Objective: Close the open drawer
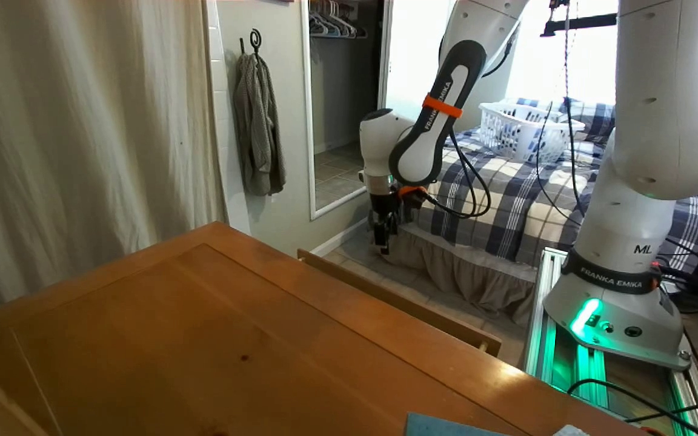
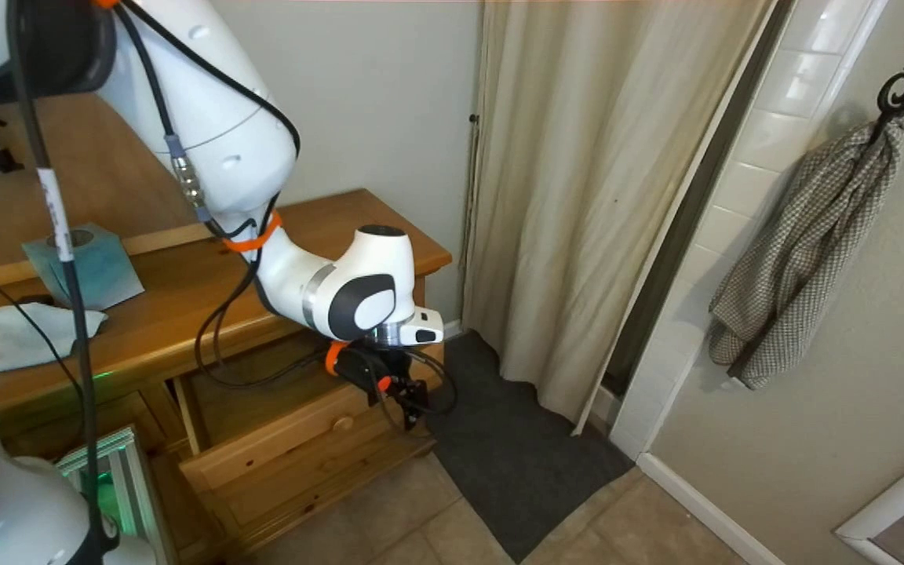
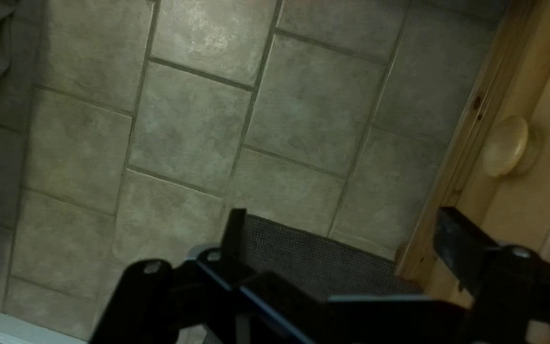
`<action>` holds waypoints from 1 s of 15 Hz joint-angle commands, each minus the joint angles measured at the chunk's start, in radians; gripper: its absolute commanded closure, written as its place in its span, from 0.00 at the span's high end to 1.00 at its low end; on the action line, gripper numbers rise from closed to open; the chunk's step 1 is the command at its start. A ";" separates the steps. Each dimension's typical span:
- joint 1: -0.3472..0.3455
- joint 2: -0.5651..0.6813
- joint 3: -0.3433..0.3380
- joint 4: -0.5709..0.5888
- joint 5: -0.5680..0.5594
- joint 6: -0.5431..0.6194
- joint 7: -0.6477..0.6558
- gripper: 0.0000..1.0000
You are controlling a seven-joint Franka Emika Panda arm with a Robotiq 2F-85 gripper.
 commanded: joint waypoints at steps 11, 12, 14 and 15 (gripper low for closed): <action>-0.241 0.294 0.298 0.006 0.324 0.374 -0.437 1.00; -0.282 0.316 0.313 0.010 0.318 0.394 -0.455 1.00; -0.383 0.349 0.375 0.009 0.301 0.437 -0.479 1.00; -0.445 0.359 0.422 0.006 0.292 0.459 -0.501 1.00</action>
